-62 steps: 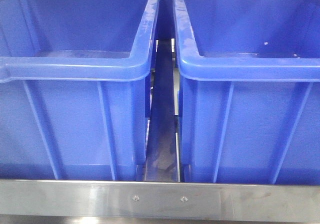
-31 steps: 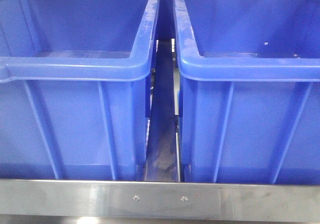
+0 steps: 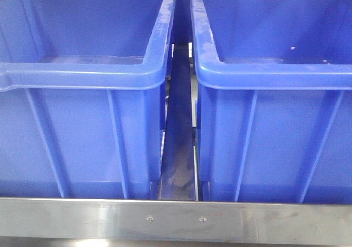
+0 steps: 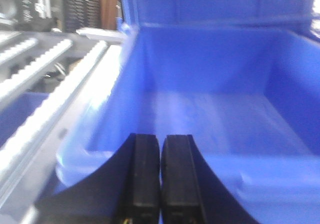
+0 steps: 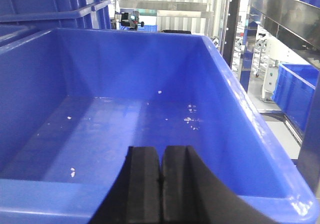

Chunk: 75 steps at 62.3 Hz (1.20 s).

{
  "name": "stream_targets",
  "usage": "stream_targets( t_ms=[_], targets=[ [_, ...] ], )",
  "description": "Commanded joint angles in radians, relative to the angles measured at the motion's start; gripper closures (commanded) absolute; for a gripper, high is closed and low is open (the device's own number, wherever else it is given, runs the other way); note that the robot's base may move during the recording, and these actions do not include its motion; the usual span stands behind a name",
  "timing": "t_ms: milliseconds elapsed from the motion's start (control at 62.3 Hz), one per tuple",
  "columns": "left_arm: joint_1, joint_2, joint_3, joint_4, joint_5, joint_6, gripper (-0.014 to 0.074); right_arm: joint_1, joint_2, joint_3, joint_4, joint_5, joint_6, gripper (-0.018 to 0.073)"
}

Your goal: Sort and place red and blue blocks on shelf

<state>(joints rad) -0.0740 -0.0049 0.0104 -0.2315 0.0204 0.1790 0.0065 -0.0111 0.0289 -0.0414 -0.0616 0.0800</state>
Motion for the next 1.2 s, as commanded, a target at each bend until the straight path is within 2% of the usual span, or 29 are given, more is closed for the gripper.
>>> stream_targets(
  t_ms=[0,80,321,498,626,1188],
  targets=[
    [-0.04,-0.02,0.024,0.009,-0.151,-0.015,0.047,-0.007,-0.019,-0.021,0.002,-0.095,0.001,0.0502],
    [-0.059,-0.02,0.024,0.01,-0.127,-0.018,0.047,-0.007,-0.019,-0.021,0.002,-0.095,0.001,0.0502],
    [-0.059,-0.02,0.024,0.026,-0.115,-0.018,0.047,-0.007,-0.019,-0.021,0.002,-0.095,0.001,0.0502],
    [-0.038,-0.02,0.024,0.028,-0.08,-0.024,0.047,-0.007,-0.019,-0.021,0.002,-0.095,0.001,0.0502],
    [-0.027,-0.02,0.024,0.109,-0.08,-0.128,0.047,-0.007,-0.019,-0.021,0.002,-0.095,0.001,0.0502],
    [-0.027,-0.02,0.024,0.11,-0.078,-0.117,0.047,-0.007,-0.019,-0.021,0.002,-0.095,0.001,0.0502]
  ],
)
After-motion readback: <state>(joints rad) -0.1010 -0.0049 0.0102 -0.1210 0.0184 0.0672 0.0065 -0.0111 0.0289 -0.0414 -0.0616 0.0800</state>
